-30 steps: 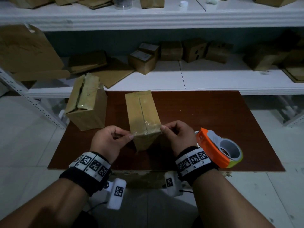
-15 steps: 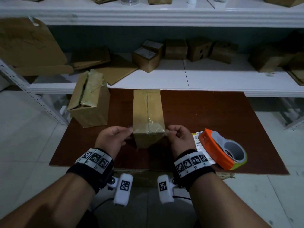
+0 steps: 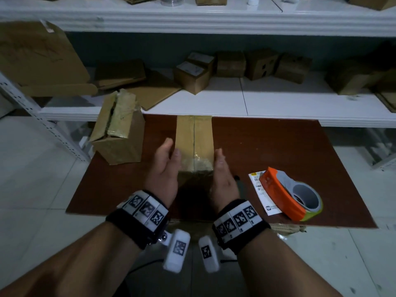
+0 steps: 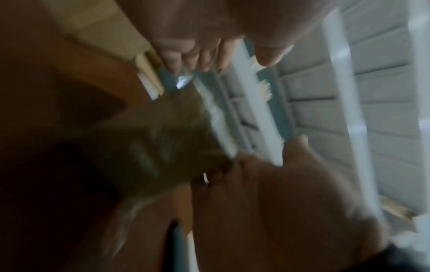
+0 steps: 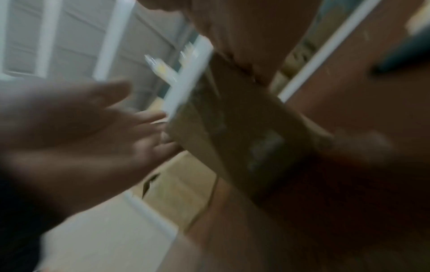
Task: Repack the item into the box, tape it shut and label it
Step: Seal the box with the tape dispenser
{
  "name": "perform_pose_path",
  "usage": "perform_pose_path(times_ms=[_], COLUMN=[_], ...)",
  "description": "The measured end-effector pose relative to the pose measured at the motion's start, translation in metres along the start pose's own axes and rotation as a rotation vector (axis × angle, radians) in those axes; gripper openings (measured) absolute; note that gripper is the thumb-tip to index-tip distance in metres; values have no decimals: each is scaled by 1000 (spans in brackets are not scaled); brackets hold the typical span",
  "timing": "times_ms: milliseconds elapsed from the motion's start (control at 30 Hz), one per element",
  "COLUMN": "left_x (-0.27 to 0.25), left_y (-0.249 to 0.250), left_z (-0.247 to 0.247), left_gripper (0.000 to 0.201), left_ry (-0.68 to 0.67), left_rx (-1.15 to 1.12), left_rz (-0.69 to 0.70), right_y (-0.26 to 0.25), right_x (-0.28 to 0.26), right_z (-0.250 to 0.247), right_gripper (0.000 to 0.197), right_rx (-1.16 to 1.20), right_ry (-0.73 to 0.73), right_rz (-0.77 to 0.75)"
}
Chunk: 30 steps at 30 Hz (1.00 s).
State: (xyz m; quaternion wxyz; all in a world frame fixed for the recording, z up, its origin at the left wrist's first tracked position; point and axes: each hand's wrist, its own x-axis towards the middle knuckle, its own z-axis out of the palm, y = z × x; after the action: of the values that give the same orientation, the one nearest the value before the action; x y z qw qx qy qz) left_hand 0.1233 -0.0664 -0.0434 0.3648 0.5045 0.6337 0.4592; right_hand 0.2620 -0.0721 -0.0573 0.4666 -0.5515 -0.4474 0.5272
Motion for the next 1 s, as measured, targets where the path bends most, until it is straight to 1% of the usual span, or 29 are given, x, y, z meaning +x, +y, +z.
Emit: perform_pose_path(times_ms=[33,100,167,233,300,400,467,567,767,900,1000], left_x=[0,2,4,4,2,2,5,6,-2,-3,1], left_y=[-3,-9,-12,-13,-14,-19,-19,-20,-17,-11,-13], left_z=[6,15,16,15,15,17,17,15,11,6,4], left_gripper=[59,69,69,67,69,65,69,72,65,59,62], left_ry=[-44,-46,-24,-19,-23,-20,-24,-68,-84,-127,-140], left_rx=[-14,-47,-50,-76,-88,-77,-41,7,51,42,45], left_rz=[-55,-68,-83,-158,-243,-292,-330,-311,-294,-290,-286], right_y=[0,4,7,9,13,19,23,25,29,28,25], right_x=[-1,-2,0,2,4,10,14,17,19,18,14], right_z=[3,8,10,12,11,8,2,-5,-14,-18,-21], right_gripper=[56,59,61,59,58,60,62,64,61,57,54], right_rx=[-28,-55,-46,-58,-140,-270,-304,-316,-267,-341,-421], right_ry=[-51,-110,-96,-63,-42,-53,-56,-60,-65,-58,-66], right_rz=[27,40,37,21,-17,-52,-54,-72,-55,-93,-127])
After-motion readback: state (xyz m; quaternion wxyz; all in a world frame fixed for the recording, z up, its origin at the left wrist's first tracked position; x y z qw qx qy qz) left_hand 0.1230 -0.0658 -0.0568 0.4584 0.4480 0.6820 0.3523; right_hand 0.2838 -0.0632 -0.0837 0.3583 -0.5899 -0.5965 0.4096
